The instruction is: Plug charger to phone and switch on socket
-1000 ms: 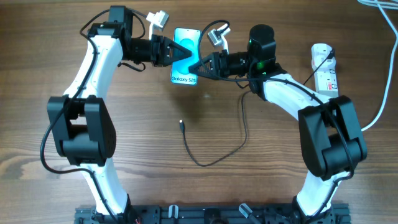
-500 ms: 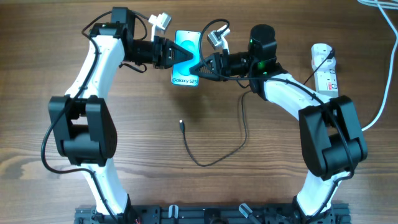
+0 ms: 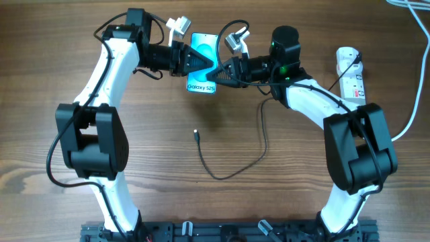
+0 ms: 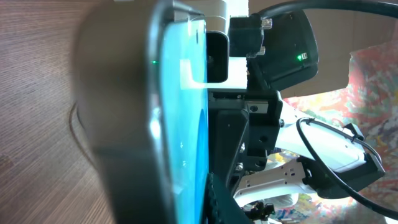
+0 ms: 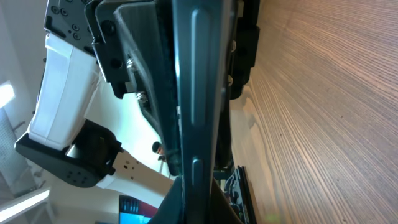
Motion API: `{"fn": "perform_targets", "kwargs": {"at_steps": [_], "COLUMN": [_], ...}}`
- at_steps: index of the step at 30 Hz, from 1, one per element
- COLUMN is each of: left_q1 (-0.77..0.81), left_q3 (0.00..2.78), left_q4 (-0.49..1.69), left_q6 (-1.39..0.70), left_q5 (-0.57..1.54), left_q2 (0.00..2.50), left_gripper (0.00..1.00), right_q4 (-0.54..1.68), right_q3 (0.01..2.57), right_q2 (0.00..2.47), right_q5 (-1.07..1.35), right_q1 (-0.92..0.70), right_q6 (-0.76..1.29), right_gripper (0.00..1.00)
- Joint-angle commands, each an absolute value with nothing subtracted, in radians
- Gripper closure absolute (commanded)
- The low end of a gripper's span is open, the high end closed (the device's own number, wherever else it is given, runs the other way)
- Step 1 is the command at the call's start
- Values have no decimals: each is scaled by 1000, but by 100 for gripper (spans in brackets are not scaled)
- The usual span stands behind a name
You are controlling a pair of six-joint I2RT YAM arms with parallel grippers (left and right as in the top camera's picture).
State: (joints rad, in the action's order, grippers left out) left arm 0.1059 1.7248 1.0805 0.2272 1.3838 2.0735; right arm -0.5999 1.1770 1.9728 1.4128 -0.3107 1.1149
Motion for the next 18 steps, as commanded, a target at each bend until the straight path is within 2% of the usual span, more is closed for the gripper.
{"fn": "perform_targets", "kwargs": {"at_steps": [1,3,9,13,18], "left_q1": [106,99,75,66,65], "left_q3": [1734,1734,1734,1734,1734], "left_q4": [1078,1077,1078,1077,1085], "left_q6": [255,255,255,255,255], "left_q5": [1438,1438,1419,1411,1238], "left_q2": [2028,2028,2028,2028,2028], "left_gripper": [86,96,96,96,96], "right_q4": [-590,-590,-592,-606,-654], "right_q3": [1182,1182,1182,1182,1182], "right_q2": [1988,1988,1988,1988,1988], "right_q5": [1393,1392,1407,1421,1527], "right_q1": [-299,-299,-299,-299,-299], "right_q6": [1143,1143,1121,1121,1017], "right_gripper": [96,96,92,71,57]}}
